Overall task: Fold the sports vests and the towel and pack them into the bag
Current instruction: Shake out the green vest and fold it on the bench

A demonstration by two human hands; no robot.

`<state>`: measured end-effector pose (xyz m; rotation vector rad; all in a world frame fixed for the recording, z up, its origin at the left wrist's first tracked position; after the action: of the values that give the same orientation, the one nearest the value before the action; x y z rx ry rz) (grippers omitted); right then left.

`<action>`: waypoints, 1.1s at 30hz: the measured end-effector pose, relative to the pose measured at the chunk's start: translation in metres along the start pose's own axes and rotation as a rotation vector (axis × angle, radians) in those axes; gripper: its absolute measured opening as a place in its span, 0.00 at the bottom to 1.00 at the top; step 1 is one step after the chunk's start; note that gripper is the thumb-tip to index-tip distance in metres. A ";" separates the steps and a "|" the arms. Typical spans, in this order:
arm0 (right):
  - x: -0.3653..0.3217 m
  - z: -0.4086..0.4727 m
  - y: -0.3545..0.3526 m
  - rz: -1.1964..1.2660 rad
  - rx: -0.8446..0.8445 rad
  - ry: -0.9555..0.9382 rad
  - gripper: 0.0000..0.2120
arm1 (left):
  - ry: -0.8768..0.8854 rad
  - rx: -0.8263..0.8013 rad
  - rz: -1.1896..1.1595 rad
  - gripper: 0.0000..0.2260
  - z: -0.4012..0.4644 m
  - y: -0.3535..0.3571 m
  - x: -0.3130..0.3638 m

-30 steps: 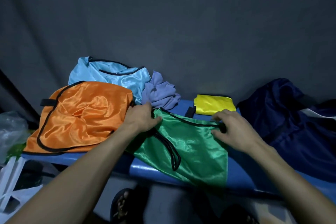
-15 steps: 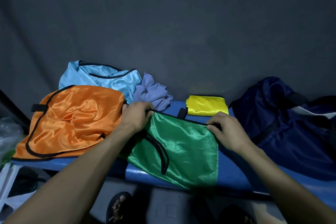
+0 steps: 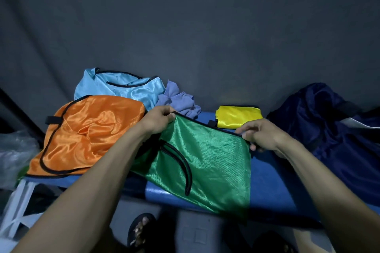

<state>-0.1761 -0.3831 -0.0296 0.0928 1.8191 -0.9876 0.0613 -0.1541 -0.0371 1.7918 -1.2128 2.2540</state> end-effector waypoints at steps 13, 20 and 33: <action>0.003 -0.001 0.026 -0.283 0.134 -0.189 0.06 | -0.096 -0.019 0.188 0.03 -0.007 0.015 0.004; 0.004 -0.023 0.028 -0.444 0.293 -0.326 0.13 | 0.107 0.125 0.428 0.16 -0.007 0.010 0.004; 0.028 -0.030 0.025 -0.537 0.399 -0.264 0.05 | 0.561 -0.296 0.807 0.26 -0.082 0.079 0.018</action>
<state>-0.1994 -0.3572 -0.0622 -0.2853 1.4062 -1.6505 -0.0482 -0.1704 -0.0692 0.5160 -2.1919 2.4302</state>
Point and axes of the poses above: each hand's wrist, its own z-axis towards the middle knuckle, its own y-axis out of the palm, x = y × z, the point moved 1 cm from there along z, towards the middle knuckle, and after that the axes turned 9 degrees about x, right-handed, at the moved point
